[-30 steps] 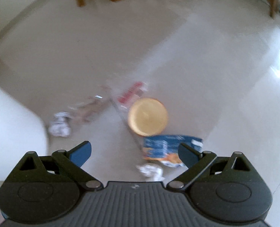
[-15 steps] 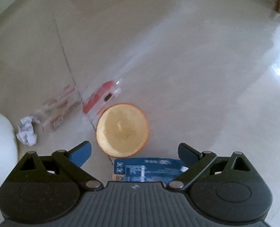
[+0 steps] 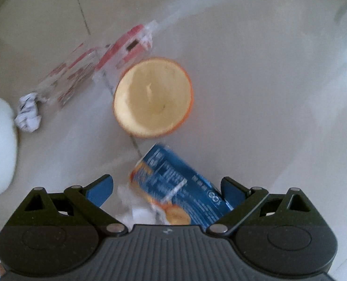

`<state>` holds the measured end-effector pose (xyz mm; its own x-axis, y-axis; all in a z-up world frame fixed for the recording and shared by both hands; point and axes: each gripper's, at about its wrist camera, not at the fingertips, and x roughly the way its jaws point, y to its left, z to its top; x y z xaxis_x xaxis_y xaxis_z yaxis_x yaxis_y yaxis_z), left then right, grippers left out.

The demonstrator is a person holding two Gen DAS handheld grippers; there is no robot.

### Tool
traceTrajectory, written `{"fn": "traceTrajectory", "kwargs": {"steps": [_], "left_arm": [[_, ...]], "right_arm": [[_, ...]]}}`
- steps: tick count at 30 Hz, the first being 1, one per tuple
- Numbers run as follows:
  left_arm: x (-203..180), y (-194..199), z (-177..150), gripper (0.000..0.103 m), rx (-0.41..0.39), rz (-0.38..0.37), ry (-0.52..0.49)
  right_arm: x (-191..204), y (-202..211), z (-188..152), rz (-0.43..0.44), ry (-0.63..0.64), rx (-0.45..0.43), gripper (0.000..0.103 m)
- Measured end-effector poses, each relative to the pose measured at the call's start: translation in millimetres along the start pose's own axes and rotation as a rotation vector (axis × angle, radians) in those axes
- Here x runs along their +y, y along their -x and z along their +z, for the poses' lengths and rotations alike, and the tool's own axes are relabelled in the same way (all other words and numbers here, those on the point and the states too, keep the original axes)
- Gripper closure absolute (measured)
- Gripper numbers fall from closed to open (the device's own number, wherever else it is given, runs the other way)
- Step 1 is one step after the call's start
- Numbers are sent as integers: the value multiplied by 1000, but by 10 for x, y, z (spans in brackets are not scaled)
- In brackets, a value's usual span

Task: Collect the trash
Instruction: 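Grasp the blue juice carton with the right tool and lift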

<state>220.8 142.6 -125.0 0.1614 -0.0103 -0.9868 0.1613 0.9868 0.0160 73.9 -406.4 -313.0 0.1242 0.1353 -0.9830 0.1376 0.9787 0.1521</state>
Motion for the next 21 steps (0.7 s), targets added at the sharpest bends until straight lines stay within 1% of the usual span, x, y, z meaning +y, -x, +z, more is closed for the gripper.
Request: {"fn": "traceTrajectory", "kwargs": {"steps": [3, 5, 6, 7, 9, 11, 14, 16, 19, 21], "left_arm": [[-18, -5, -4, 93, -1, 4, -3], [-25, -7, -2, 93, 2, 3, -2], [-27, -9, 0, 93, 4, 3, -3], [-27, -12, 4, 93, 5, 3, -4], [-20, -13, 9, 93, 4, 1, -1], [-18, -14, 12, 93, 3, 0, -2], [-8, -16, 6, 93, 2, -2, -2], [-3, -19, -3, 93, 1, -4, -3], [-1, -24, -5, 93, 1, -4, -2], [2, -23, -8, 93, 0, -5, 2]], "right_arm": [[36, 50, -90, -16, 27, -8, 5], [98, 55, -74, -71, 56, -29, 10], [99, 33, -56, -83, 60, -31, 16], [84, -1, -27, -91, 52, -29, 19], [65, -52, 5, -109, 43, -23, 19], [85, -113, 13, -129, 61, -18, 21], [137, -240, -52, -181, 114, 15, 25], [129, -292, -116, -196, 126, 27, 27], [132, -280, -181, -233, 146, 2, 27], [155, -279, -192, -238, 174, -12, 27]]}}
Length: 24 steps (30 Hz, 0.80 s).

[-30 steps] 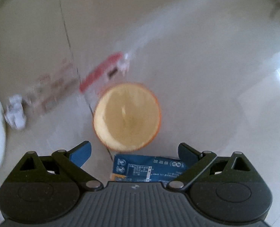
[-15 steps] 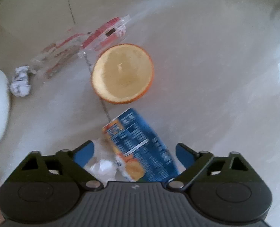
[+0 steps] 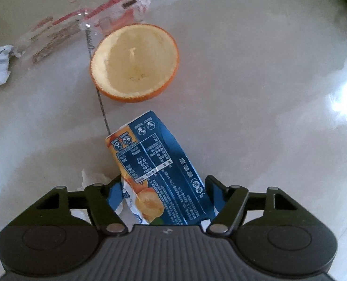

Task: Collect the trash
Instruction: 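Grasp the blue juice carton with the right tool and lift, then carry the carton over the bin and open the right tool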

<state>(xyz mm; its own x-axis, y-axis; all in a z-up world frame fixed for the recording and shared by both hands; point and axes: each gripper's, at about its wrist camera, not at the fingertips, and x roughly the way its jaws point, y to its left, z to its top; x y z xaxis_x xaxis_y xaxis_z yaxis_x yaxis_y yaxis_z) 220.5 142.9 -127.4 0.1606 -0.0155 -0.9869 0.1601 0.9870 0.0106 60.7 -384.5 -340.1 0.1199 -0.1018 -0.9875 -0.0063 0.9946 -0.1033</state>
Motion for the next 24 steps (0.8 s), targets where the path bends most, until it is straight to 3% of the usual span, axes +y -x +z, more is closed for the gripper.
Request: {"fn": "traceTrajectory", "kwargs": {"steps": [12, 19, 24], "left_arm": [[3, -4, 0, 93, 0, -1, -1], [11, 1, 7, 93, 0, -6, 3], [5, 5, 13, 93, 1, -4, -3]], "right_arm": [[122, 155, 20, 3, -1, -12, 31], [158, 679, 34, 78, -21, -58, 31], [456, 1373, 191, 151, 45, -114, 31]]}}
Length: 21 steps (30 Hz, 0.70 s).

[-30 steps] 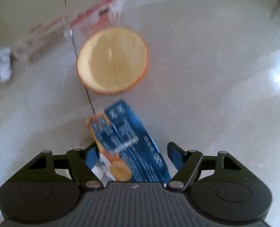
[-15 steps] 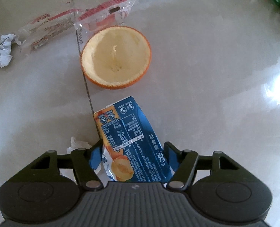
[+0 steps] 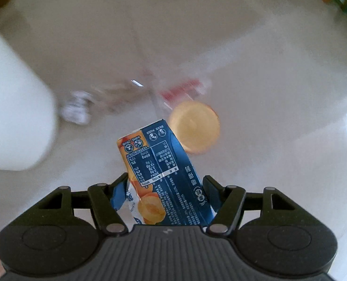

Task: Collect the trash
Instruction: 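Carry the carton over the bin and open the right tool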

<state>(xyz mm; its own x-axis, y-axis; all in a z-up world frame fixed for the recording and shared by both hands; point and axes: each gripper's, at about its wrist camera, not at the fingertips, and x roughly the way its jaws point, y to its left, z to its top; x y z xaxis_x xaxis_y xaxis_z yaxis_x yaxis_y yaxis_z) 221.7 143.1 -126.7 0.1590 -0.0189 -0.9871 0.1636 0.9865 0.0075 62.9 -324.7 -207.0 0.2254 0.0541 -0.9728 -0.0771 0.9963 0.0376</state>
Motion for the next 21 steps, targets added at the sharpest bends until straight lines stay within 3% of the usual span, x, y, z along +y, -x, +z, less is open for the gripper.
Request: {"fn": "traceTrajectory", "kwargs": {"steps": [11, 14, 16, 21], "left_arm": [[-46, -1, 3, 93, 0, 9, -8], [-54, -4, 3, 93, 2, 14, -13], [-66, -9, 4, 93, 1, 18, -17], [-70, -15, 2, 92, -3, 11, -8]], "right_arm": [[1368, 1625, 892, 200, 372, -202, 32], [1746, 1823, 1029, 243, 465, -237, 35], [1961, 1871, 1092, 271, 508, -238, 44], [2318, 1872, 1058, 277, 592, -250, 43]]}}
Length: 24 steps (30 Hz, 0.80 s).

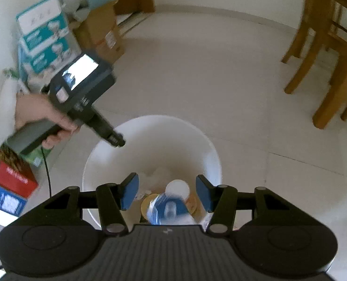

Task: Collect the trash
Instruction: 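Carry the carton over the bin and open the right tool, then grasp the crumpled white tissue with the right tool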

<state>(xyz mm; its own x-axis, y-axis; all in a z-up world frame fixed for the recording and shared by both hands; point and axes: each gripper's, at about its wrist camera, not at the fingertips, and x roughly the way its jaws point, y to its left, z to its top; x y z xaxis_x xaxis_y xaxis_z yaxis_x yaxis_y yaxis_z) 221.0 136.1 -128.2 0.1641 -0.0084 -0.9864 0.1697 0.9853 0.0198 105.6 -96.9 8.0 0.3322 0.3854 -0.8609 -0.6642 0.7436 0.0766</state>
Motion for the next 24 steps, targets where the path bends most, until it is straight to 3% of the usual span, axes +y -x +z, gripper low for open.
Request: {"fn": "traceTrajectory", "kwargs": {"steps": [6, 10, 14, 16, 24], "left_arm": [[26, 4, -29, 92, -3, -5, -1], [27, 10, -32, 92, -2, 2, -2], [6, 12, -12, 92, 3, 4, 0], [1, 12, -9, 92, 2, 4, -1], [1, 15, -7, 92, 1, 5, 2]], "right_arm": [[-52, -64, -88, 11, -51, 32, 38], [-173, 12, -140, 0, -92, 16, 18], [-265, 89, -276, -37, -101, -29, 9], [-339, 115, -407, -71, -108, -53, 3], [-744, -120, -1352, -167, -293, -34, 3]]}}
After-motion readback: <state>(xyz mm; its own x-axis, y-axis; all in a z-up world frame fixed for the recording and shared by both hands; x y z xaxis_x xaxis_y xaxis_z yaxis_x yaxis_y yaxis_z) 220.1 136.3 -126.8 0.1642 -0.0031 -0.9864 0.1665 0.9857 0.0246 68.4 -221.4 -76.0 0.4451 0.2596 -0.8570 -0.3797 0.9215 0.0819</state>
